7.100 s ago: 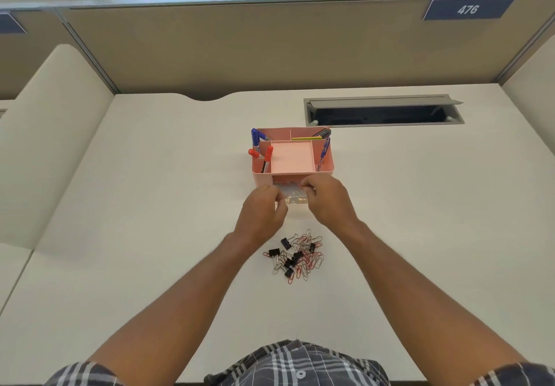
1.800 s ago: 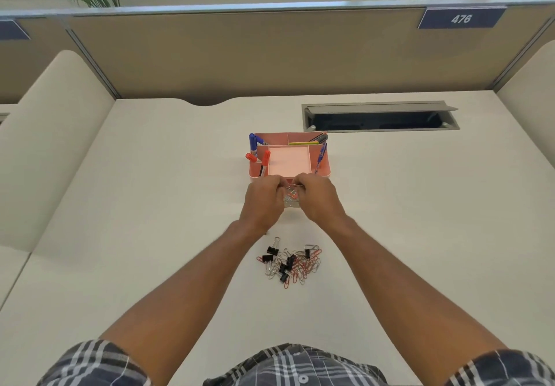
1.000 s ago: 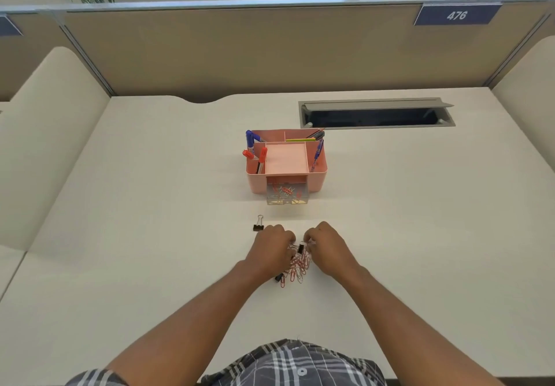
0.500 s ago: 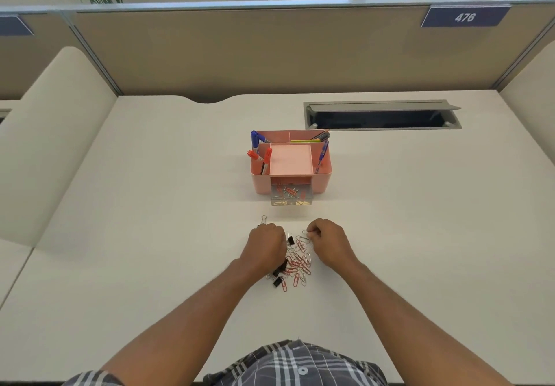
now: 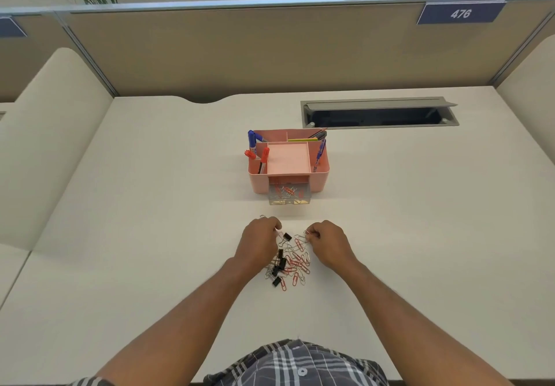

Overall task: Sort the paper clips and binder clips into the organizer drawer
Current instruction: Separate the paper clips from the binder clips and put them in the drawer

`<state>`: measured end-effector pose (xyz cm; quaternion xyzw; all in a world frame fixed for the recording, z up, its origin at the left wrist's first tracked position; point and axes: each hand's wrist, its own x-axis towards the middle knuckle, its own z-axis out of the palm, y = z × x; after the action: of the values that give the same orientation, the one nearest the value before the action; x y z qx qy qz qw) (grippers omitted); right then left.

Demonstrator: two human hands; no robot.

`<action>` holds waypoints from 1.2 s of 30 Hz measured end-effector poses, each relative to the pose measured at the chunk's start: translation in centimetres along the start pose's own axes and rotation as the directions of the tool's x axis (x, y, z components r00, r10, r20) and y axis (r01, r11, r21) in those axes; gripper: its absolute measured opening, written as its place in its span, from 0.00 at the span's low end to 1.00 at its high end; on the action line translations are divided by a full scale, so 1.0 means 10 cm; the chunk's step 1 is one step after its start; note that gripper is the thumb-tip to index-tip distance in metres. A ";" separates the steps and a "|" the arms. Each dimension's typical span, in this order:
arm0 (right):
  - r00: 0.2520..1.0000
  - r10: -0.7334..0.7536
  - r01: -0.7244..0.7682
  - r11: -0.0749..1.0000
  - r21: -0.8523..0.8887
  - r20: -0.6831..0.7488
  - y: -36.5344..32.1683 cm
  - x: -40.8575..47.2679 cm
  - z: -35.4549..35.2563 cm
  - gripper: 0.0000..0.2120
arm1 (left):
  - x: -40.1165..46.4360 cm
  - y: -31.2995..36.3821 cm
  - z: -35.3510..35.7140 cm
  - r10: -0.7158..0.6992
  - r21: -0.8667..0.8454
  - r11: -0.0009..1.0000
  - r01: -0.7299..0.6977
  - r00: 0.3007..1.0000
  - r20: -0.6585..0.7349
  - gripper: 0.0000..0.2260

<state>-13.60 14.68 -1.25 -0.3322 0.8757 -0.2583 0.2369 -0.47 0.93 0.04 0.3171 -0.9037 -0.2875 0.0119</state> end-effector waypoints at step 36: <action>0.942 -0.210 0.245 0.964 0.108 -0.263 -0.39 0.03 -0.32 0.05 | 0.10 0.14 -0.36 0.174 -0.070 0.978 -0.196 0.953 -0.248 0.06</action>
<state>-13.85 12.86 3.48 -0.3788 0.8340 -0.3840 0.1164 -1.35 -0.61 3.63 0.2626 -0.9067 -0.2868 0.1631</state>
